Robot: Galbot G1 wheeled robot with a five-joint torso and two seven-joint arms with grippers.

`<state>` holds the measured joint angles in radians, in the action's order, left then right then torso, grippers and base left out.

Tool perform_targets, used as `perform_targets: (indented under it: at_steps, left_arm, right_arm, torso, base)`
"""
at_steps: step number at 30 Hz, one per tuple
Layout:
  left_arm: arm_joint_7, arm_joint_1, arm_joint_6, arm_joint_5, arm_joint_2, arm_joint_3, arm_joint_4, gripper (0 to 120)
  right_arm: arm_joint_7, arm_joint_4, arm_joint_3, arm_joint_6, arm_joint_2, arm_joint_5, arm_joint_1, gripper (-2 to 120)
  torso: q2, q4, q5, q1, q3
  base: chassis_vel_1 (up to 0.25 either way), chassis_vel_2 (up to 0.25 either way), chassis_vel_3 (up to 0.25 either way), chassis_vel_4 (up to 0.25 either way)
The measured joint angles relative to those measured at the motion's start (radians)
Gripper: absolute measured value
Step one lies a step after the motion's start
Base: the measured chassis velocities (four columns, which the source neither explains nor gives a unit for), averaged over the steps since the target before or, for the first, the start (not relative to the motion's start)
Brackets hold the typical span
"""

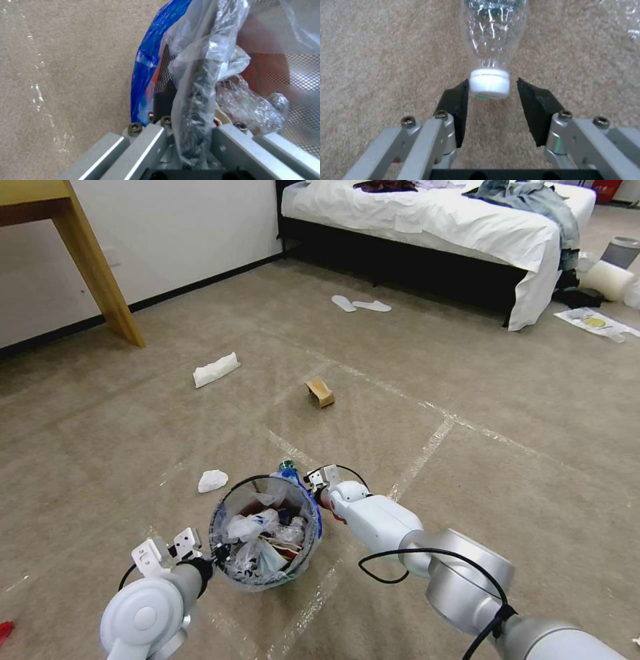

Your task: Pick up the trash bin and place the garbage on the floor into it.

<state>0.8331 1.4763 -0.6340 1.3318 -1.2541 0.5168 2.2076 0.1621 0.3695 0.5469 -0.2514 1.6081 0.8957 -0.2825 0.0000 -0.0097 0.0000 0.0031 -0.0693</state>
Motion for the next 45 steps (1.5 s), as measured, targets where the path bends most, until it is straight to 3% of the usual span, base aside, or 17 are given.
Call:
perform_targets:
  at_steps: [4, 6, 10, 34, 45]
  left_arm:
    - [-0.002, -0.002, 0.0, 0.001, 0.005, 0.0, 0.001, 0]
    - [-0.007, -0.003, 0.0, 0.002, 0.012, 0.001, 0.001, 0]
    - [-0.012, -0.003, 0.002, 0.002, 0.013, 0.002, 0.001, 0]
    - [-0.021, -0.019, 0.01, 0.019, 0.047, 0.007, -0.009, 0]
    - [-0.005, -0.062, 0.017, 0.102, 0.113, 0.019, -0.039, 0]
  right_arm:
    - [0.001, -0.002, -0.001, 0.002, 0.0, -0.002, -0.005, 37]
    - [0.002, -0.004, -0.003, 0.006, 0.0, -0.002, -0.014, 28]
    - [0.002, -0.004, -0.005, 0.008, 0.0, 0.0, -0.02, 23]
    - [0.008, -0.005, 0.006, 0.032, 0.0, 0.001, -0.004, 23]
    - [-0.014, 0.044, 0.004, 0.038, 0.0, 0.021, 0.038, 23]
  torso:
    - [0.0, 0.0, 0.0, 0.0, 0.0]
    - [0.0, 0.0, 0.0, 0.0, 0.0]
    - [0.0, 0.0, 0.0, 0.0, 0.0]
    - [0.0, 0.0, -0.0001, 0.0, 0.0]
    - [0.0, 0.0, -0.0002, 0.0, 0.0]
  base:
    - [0.0, 0.0, 0.0, 0.0]
    - [0.0, 0.0, 0.0, 0.0]
    - [0.0, 0.0, 0.0, 0.0]
    - [0.0, 0.0, 0.0, 0.0]
    - [0.0, 0.0, 0.0, 0.0]
